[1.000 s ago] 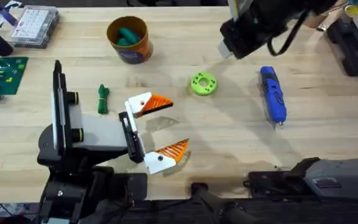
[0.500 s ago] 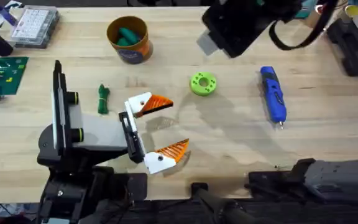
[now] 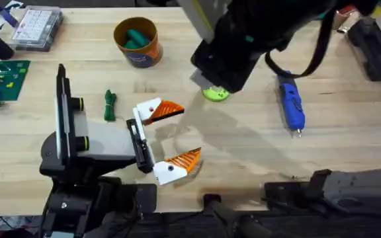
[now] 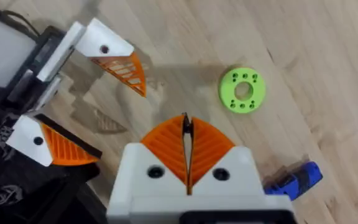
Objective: Pick up the gripper from the table and insert it into the empty holder that is missing its gripper. Then pick up a screw, insert it into the mounting hole, and use the screwdriver to tighten it. Finally, clean up the table by picking up the vegetable and placing it into the bucket.
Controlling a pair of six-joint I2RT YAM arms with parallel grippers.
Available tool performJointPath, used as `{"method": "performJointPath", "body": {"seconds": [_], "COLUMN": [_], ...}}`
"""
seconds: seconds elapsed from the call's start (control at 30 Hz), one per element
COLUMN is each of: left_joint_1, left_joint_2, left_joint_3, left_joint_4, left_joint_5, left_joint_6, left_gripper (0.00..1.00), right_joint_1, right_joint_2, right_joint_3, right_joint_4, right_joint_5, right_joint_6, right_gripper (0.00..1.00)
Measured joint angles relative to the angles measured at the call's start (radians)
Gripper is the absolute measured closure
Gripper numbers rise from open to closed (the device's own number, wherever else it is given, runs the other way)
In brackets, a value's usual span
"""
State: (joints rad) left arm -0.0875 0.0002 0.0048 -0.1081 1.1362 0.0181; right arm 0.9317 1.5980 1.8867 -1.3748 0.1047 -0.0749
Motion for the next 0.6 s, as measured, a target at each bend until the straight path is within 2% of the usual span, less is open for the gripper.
{"method": "performJointPath", "body": {"seconds": [0.6], "left_joint_1": [0.000], "left_joint_2": [0.000], "left_joint_3": [0.000], "left_joint_4": [0.000], "left_joint_5": [0.000], "left_joint_6": [0.000], "left_gripper": [0.013], "right_joint_1": [0.116], "right_joint_2": [0.083], "right_joint_3": [0.001], "right_joint_4": [0.112], "right_joint_5": [-0.002], "right_joint_6": [-0.088], "right_gripper": [0.995]}}
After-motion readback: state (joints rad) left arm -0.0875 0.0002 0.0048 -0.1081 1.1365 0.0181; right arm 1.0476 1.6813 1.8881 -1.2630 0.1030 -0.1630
